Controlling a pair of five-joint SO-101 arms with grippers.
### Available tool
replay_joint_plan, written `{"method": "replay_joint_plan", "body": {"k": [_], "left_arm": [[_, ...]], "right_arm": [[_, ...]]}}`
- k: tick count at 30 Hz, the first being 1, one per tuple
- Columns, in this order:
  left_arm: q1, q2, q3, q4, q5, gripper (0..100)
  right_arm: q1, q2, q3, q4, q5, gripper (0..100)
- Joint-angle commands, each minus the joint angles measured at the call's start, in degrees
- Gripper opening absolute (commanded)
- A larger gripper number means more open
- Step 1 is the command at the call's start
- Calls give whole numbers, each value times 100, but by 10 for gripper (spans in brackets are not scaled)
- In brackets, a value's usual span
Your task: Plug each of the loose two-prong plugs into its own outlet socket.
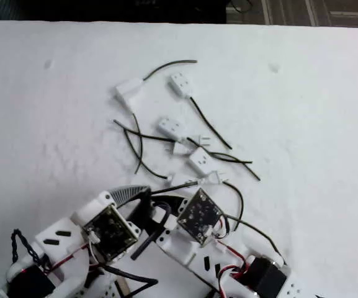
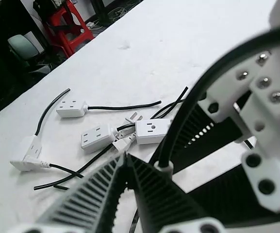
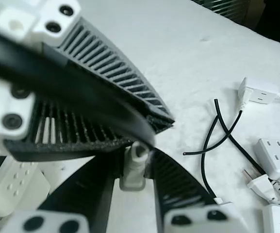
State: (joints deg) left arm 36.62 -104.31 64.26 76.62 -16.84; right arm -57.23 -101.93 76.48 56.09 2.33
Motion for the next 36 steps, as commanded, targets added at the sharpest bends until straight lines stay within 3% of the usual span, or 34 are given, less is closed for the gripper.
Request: {"method": "replay_joint_plan", "body": {"k": [1, 5, 11, 14, 22, 28, 36], "left_arm": [[48, -22, -26, -9, -35, 22], [-259, -22, -62, -44, -53, 22], [-1859, -22, -62, -598, -18, 22], [-2343, 13, -44, -712, 62, 22], [-2396, 426, -246, -853, 229, 22], [-2396, 2607, -1160, -1099, 193, 22], [-2404, 5367, -2233, -1802, -598, 23]], "right_arm": [[-13, -40, -35, -13, 18, 17], [470, -75, -62, -22, 18, 17], [1490, -48, -62, -4, 18, 17], [2062, -40, -62, -4, 114, 17], [3064, -40, -70, -48, 404, 17], [3697, -40, -70, -470, 404, 17], [4426, -40, -70, -831, 404, 17]]}}
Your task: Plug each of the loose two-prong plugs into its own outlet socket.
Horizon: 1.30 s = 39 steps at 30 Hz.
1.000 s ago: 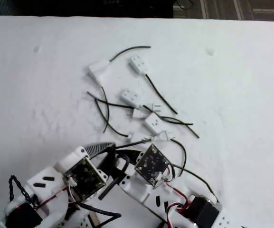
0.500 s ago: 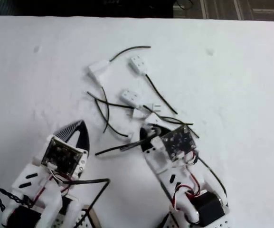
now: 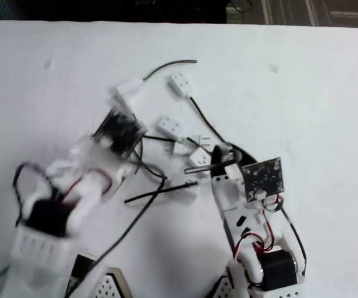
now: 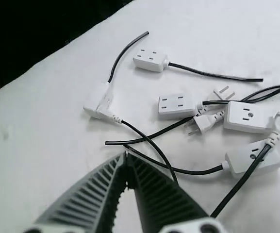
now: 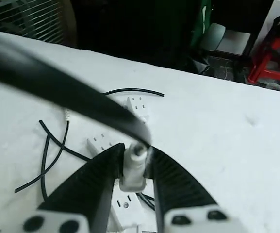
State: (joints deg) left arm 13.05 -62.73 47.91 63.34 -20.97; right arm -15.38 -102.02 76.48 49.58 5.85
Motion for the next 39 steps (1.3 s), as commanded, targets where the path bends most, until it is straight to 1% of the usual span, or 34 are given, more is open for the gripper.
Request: {"method": "replay_joint_plan", "body": {"k": [1, 4, 6, 7, 9, 13, 15, 20, 25, 30, 35, 39], "left_arm": [[-48, 1543, -695, -607, -185, 23], [-48, 2571, -1125, -958, -185, 23], [-48, 3319, -1574, -1011, -264, 24], [-40, 3705, -1837, -1011, -475, 24], [-31, 4453, -2374, -888, -1143, 55], [-66, 5807, -3411, -343, -2497, 199], [-92, 6369, -3930, -97, -2840, 245], [-101, 7530, -5266, 167, -3481, 248], [66, 8646, -6277, 167, -3921, 249], [242, 9596, -6796, 167, -4352, 249], [365, 10079, -7156, 167, -4396, 249], [435, 10202, -7314, 167, -4396, 249]], "right_arm": [[303, -31, -70, -207, 53, 17], [356, -31, -62, -207, 53, 17], [356, -22, -62, -207, 53, 17], [356, -22, -62, -207, 53, 17], [356, -22, -53, -207, 53, 17], [356, -22, -35, -207, 53, 17], [356, -22, -26, -207, 53, 17], [356, -22, -26, -198, 70, 17], [356, -22, -26, -180, 79, 17], [356, -22, -26, -171, 79, 17], [356, -22, -26, -163, 79, 17], [356, -22, -18, -163, 79, 17]]}}
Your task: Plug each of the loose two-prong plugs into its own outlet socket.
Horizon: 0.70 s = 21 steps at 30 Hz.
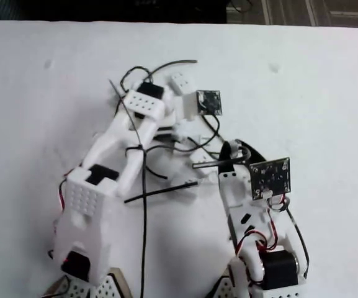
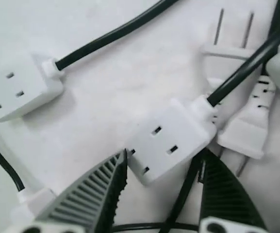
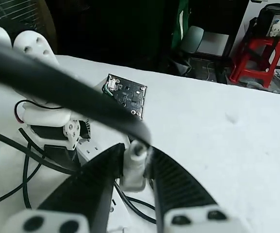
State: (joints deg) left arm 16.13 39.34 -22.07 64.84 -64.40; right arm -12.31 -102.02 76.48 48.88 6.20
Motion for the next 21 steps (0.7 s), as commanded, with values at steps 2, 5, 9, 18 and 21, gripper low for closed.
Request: {"method": "replay_joint_plan", "body": {"k": [2, 5, 9, 18, 21], "left_arm": [[127, -13, -396, 18, -53, 249], [119, -22, -598, 18, -53, 249], [171, 40, -695, 18, -62, 251], [295, 620, -668, -26, -615, 249], [295, 673, -668, -35, -615, 249]], "right_arm": [[40, -22, -18, -92, 44, 17], [31, -22, -18, -84, 44, 17], [13, -31, 26, -84, 53, 17], [4, -31, 70, -92, 62, 17], [4, -31, 70, -92, 62, 17]]}}
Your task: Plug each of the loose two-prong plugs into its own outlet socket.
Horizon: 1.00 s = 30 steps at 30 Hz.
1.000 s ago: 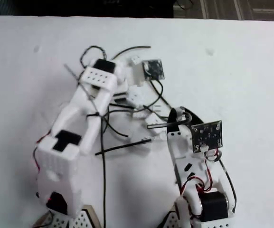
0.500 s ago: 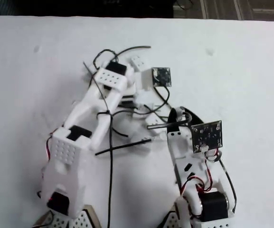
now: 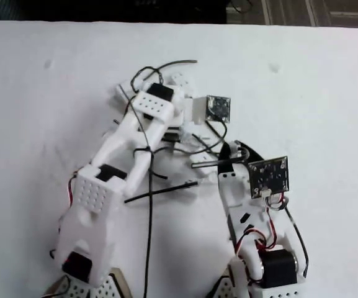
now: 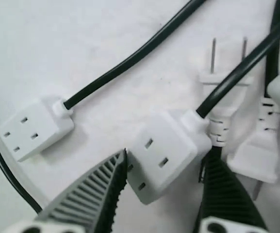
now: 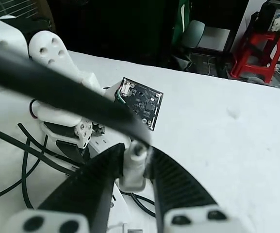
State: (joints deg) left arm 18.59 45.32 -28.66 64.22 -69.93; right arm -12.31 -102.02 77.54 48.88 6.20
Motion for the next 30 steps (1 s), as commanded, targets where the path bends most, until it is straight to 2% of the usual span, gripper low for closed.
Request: {"method": "replay_joint_plan", "body": {"k": [1, 5, 11, 13, 16, 20, 24, 30], "left_arm": [[48, 84, -9, 26, -62, 249], [92, 119, 18, -202, 0, 232], [145, 48, 0, -457, 255, 17], [92, 40, 0, -396, 290, 31], [-4, 22, -26, 18, 290, 23], [-180, -295, -273, 1037, 378, 22], [-453, -998, -290, 1732, 941, 21], [-831, -2009, -53, 2708, 1046, 21]], "right_arm": [[4, -31, -35, -92, 62, 17], [4, -31, -35, -92, 62, 17], [4, -31, -35, -92, 62, 17], [4, -31, -35, -92, 62, 17], [4, -31, -35, -92, 62, 17], [4, -31, -35, -92, 62, 17], [4, -57, -35, -92, 62, 17], [4, -66, -35, -92, 62, 17]]}}
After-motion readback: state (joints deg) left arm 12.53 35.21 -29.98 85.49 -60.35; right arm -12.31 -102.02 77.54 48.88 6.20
